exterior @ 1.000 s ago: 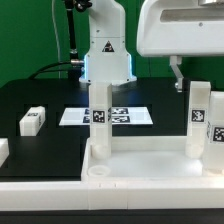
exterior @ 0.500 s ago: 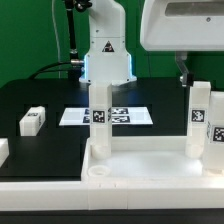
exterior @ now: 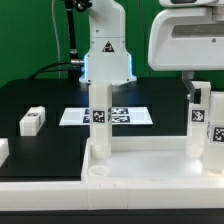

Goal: Assemble desk

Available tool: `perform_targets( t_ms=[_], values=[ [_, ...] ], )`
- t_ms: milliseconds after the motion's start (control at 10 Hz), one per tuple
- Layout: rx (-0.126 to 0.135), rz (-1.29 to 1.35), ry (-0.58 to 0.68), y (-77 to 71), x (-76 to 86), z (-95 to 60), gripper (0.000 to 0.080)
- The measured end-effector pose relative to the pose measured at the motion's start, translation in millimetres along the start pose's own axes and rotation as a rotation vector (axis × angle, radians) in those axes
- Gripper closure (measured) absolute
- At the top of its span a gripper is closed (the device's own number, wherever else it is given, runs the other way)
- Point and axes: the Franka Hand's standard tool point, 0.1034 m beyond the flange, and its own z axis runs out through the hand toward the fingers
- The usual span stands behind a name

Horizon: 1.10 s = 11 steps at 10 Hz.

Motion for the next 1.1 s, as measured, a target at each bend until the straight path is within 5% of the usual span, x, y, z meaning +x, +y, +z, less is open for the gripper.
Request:
perform_targets(
  t_ms=[200, 400, 500, 600, 1100],
  values=[
    [-0.005, 0.008, -0.017, 2.9, -1.1, 0.2, 0.0151],
    [-0.005, 0.071, -0.017, 3.0, -1.3, 0.4, 0.0422],
    [-0.006, 0.145, -0.017, 2.9, -1.3, 0.4, 0.0422],
    [-0.006, 0.215, -0.017, 2.8, -1.4, 0.4, 0.0511],
    [-0.014, 0.763, -0.016, 0.1, -4.6, 1.5, 0.051]
  ],
)
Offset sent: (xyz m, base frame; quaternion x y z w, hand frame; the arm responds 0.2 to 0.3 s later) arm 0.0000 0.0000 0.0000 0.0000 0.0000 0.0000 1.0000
